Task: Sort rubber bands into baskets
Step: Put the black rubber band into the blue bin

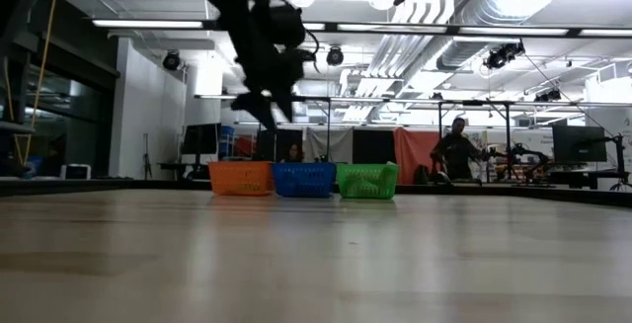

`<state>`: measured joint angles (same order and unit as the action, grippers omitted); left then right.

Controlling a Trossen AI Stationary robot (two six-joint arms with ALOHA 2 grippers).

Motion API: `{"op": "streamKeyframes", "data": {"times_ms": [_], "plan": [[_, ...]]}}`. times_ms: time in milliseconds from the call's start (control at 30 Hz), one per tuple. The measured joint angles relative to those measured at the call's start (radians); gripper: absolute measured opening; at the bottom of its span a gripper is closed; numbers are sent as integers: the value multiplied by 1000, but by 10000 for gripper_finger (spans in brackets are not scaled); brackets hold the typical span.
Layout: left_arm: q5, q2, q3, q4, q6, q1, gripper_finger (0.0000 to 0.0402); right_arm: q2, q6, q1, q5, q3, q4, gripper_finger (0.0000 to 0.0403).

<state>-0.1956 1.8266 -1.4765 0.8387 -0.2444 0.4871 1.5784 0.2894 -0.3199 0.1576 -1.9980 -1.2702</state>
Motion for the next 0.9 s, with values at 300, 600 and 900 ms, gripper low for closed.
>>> {"op": "streamKeyframes", "data": {"times_ms": [300, 600, 900], "plan": [[23, -396, 430, 73, -131, -454, 227, 0, -86, 0, 1, 0, -2, 270], [-3, -537, 612, 158, -300, -1092, 227, 13, -138, -1, 1, 0, 10, 270], [18, -498, 684, 81, -444, -1439, 227, 19, -135, -1, 1, 0, 0, 270]]}}
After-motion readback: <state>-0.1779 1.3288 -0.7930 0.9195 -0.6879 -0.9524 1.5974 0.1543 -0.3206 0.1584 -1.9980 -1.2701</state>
